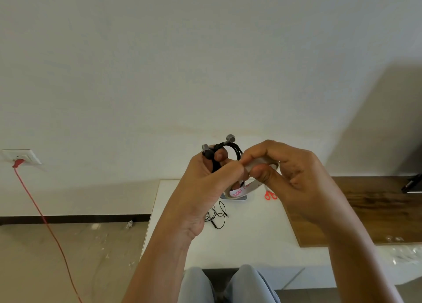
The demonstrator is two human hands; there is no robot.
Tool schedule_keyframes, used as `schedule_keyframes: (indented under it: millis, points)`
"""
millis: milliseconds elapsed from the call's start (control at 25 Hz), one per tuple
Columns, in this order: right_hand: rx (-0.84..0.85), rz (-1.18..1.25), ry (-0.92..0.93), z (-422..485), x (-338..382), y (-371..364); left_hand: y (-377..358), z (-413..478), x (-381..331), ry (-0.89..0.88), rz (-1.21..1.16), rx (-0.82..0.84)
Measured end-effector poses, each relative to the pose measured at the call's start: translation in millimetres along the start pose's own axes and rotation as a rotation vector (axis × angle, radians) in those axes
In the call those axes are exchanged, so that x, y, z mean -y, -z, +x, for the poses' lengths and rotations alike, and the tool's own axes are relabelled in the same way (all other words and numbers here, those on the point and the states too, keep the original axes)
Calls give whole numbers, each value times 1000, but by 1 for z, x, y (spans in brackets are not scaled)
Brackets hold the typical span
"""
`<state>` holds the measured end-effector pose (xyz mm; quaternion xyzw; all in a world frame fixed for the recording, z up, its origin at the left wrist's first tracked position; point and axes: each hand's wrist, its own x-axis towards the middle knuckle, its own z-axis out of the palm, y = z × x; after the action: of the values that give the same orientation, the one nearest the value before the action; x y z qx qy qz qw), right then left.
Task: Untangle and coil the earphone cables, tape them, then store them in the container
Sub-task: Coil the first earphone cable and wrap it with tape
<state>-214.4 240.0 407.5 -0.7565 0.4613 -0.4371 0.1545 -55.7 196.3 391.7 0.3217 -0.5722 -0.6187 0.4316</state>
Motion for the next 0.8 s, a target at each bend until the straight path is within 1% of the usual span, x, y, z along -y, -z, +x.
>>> schedule_keyframes:
  millis: [240,400,800]
  points:
    - [-13,20,-15,-2,-3,-4,1,2,-2,62,-53,-19]
    - [-15,40,27,-3,-6,-4,0,0,-3,70,-86,12]
    - [-4,57,43,-2,-11,-6,1,0,1,82,-150,19]
